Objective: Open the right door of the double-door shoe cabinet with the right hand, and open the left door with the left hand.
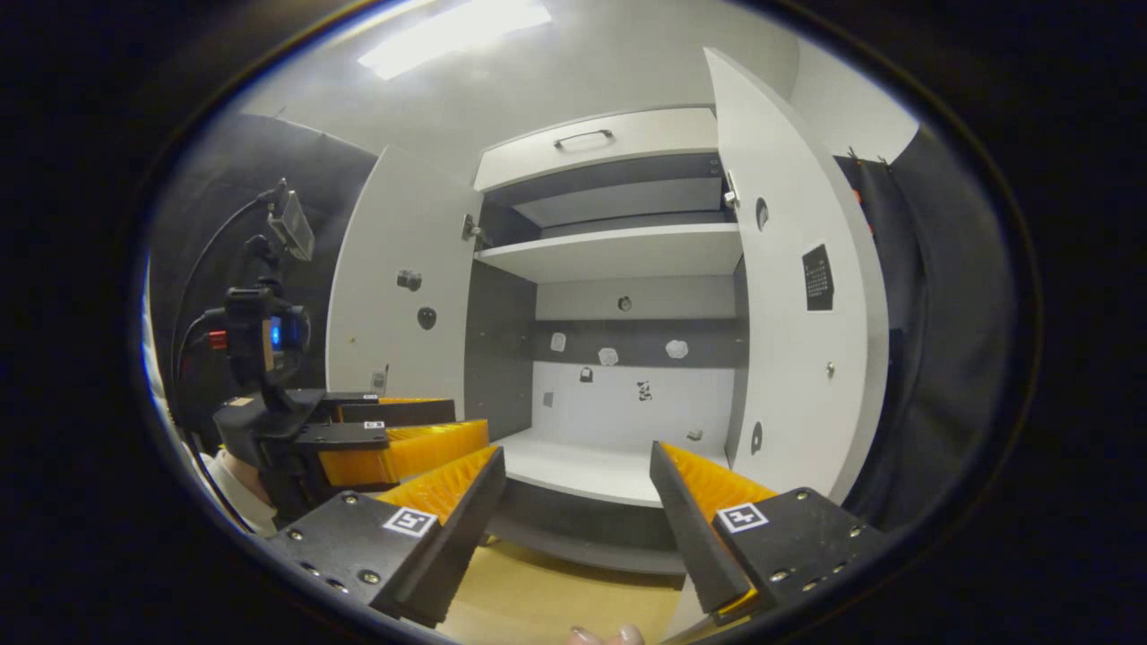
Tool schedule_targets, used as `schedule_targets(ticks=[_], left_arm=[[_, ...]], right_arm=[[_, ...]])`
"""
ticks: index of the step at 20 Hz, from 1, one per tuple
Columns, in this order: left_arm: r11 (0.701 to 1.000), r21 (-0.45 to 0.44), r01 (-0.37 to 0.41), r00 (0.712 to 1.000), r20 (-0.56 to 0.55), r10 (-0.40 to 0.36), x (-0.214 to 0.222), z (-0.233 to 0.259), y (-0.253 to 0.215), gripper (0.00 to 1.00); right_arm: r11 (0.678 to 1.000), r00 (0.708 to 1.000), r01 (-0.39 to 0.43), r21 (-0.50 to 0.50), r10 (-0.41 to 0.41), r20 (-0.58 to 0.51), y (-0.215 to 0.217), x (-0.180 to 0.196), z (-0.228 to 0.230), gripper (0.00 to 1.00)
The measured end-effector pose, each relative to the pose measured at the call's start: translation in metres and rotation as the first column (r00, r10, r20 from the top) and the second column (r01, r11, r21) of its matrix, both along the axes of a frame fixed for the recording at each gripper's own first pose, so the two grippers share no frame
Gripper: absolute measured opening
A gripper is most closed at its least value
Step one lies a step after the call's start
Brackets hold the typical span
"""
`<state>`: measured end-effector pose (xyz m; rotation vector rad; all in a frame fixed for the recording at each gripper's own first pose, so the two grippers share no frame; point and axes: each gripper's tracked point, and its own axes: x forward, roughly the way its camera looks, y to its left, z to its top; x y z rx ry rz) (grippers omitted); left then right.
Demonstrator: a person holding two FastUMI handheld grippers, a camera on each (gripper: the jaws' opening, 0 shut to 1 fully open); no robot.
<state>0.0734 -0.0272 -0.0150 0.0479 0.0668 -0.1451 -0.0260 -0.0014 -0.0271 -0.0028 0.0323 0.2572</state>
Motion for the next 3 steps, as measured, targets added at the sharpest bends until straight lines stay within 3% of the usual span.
schedule_targets(ticks=[3], left_arm=[[1.000,-0.014,0.007,1.000,-0.002,-0.007,0.0001,0.0004,-0.0010,0.98]], right_arm=[[1.000,1.000,-0.003,0.000,0.003,0.005,0.0034,0.0042,0.0003,0.98]])
